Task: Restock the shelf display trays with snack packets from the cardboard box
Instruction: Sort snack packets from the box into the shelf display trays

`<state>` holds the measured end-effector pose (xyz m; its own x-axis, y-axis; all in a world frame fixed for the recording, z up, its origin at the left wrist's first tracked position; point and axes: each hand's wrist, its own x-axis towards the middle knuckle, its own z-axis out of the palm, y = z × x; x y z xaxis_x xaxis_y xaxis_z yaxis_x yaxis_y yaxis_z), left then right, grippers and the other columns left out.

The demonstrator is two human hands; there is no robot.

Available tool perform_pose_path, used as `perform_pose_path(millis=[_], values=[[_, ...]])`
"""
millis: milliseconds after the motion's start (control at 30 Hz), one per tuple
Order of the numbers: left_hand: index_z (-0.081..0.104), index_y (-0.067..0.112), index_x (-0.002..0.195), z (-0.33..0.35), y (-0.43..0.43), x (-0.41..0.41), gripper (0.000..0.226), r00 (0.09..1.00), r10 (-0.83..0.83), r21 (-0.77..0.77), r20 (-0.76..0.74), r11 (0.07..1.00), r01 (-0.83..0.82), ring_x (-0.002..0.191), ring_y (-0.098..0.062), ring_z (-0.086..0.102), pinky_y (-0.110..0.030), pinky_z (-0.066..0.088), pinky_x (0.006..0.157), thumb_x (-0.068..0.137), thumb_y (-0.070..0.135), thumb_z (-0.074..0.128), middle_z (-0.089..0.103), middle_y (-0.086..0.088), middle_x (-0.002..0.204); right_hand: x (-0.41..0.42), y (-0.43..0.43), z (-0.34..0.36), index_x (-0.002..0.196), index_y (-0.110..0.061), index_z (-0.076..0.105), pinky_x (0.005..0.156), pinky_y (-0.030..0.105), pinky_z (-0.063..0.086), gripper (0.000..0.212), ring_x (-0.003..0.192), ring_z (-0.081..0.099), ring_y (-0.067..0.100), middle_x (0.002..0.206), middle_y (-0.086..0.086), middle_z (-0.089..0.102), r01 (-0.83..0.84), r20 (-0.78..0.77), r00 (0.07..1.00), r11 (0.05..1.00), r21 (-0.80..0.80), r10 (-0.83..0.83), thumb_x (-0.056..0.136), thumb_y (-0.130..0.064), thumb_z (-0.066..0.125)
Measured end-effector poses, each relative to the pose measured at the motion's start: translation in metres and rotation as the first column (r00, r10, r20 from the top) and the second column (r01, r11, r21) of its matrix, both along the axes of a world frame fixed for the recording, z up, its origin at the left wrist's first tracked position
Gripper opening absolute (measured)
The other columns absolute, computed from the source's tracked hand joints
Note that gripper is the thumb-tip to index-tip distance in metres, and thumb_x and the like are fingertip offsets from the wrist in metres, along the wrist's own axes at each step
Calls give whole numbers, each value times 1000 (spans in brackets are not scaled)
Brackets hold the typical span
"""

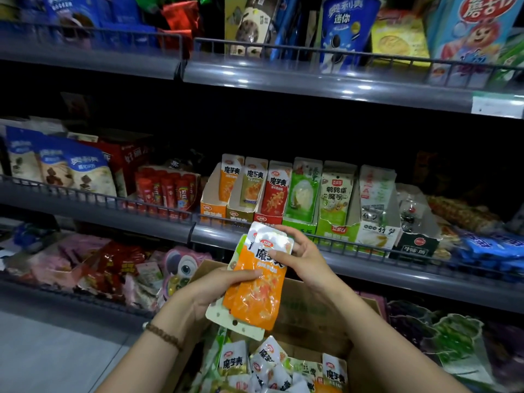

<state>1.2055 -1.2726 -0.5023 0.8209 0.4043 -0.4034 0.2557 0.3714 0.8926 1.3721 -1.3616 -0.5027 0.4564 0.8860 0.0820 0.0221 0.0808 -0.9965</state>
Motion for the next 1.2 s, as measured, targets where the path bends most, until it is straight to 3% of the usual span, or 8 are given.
perform_pose_path(millis=[267, 500, 667, 800, 900, 1000, 1100, 1200], values=[[56, 12, 111, -2, 5, 1, 59, 973, 170, 128, 155, 973, -190, 89, -29, 70, -44, 55, 84, 57, 12, 79, 73, -10, 96, 3, 12, 11, 103, -29, 55, 61, 24, 58, 34, 87, 68, 15, 104, 6, 68, 304, -121, 948, 948, 90, -293, 83, -6, 68], [62, 14, 106, 0, 24, -1, 70, 919, 272, 197, 285, 922, -334, 90, -23, 71, -35, 55, 79, 44, 22, 93, 74, -5, 97, -5, 49, 13, 93, -33, 51, 84, 47, 55, 29, 98, 66, 24, 113, 9, 65, 424, -78, 904, 905, 44, -420, 85, -10, 67], [63, 13, 102, 7, 46, -3, 25, 849, 395, 176, 351, 863, -474, 75, -14, 71, -27, 56, 64, 78, 6, 70, 74, -4, 93, -6, 68, 21, 100, -24, 47, 66, 35, 56, 31, 84, 66, 24, 110, 13, 63, 311, -243, 924, 950, 33, -294, 85, -5, 65], [62, 17, 103, 11, 60, -6, 16, 837, 435, 179, 332, 842, -509, 71, -15, 70, -31, 54, 65, 89, 24, 60, 74, 2, 82, -1, 69, 27, 108, -26, 54, 60, 30, 58, 40, 83, 67, 21, 110, 13, 65, 88, -277, 959, 994, 65, -66, 83, 3, 64], [61, 21, 91, 14, 64, -7, 20, 858, 418, 154, 300, 866, -475, 63, -13, 68, -26, 53, 56, 93, 38, 51, 72, 5, 69, 1, 73, 27, 114, -28, 57, 66, 34, 58, 45, 88, 67, 23, 112, 12, 66, 60, -211, 976, 998, 31, -53, 81, 1, 67], [63, 22, 100, 15, 69, -8, 29, 858, 398, 99, 325, 888, -449, 83, -25, 71, -36, 55, 73, 82, 44, 64, 74, -5, 91, 5, 77, 28, 117, -27, 58, 76, 38, 57, 46, 91, 67, 22, 114, 10, 66, 135, -163, 978, 990, 26, -129, 81, -1, 68], [66, 16, 104, 15, 77, -11, 53, 876, 343, 200, 340, 883, -424, 91, -26, 71, -46, 53, 88, 58, 26, 88, 73, -8, 100, 9, 79, 31, 119, -28, 56, 78, 38, 56, 47, 87, 67, 19, 113, 10, 66, 186, -155, 971, 982, 22, -181, 83, -1, 66], [66, 13, 98, 13, 79, -11, 38, 885, 350, 279, 307, 856, -436, 81, -23, 72, -37, 57, 76, 65, 10, 84, 74, -7, 92, 9, 80, 32, 127, -25, 54, 75, 34, 55, 50, 88, 66, 17, 113, 8, 67, 191, -116, 975, 982, 2, -190, 84, -2, 65]])
